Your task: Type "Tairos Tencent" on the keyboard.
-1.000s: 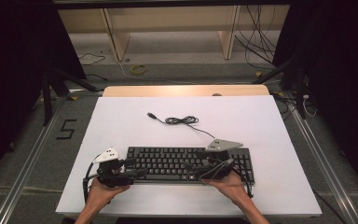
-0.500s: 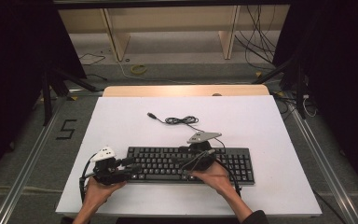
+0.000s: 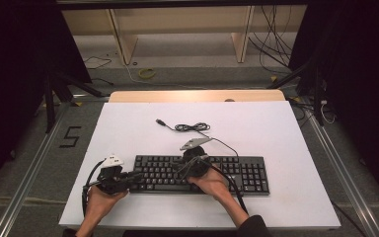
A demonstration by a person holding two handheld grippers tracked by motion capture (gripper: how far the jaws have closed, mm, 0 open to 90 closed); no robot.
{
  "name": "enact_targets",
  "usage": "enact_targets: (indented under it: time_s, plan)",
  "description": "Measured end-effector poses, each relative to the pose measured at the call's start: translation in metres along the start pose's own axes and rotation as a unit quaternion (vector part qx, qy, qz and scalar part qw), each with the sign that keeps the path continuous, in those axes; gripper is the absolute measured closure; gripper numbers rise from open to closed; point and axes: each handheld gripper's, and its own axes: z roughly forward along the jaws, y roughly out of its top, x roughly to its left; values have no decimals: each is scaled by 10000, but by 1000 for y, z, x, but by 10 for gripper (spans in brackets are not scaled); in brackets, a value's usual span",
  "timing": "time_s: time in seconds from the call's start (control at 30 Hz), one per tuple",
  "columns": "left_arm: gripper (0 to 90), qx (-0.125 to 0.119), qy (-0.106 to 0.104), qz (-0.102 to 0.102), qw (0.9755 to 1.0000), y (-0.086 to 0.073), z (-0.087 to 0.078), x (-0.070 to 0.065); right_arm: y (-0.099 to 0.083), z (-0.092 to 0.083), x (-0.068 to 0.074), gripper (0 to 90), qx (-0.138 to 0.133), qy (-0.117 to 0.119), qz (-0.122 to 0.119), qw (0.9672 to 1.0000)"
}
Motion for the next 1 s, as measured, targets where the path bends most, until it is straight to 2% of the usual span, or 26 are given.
enact_targets:
  time_s: [0.23,1.0]
  plan:
    - [886,193,47,93,9998,0,1,-1,4,16,3,900,150,-33,-44,9999]
    - [890,327,48,76,9994,0,3,2,4,38,2,900,432,-144,-73,9989]
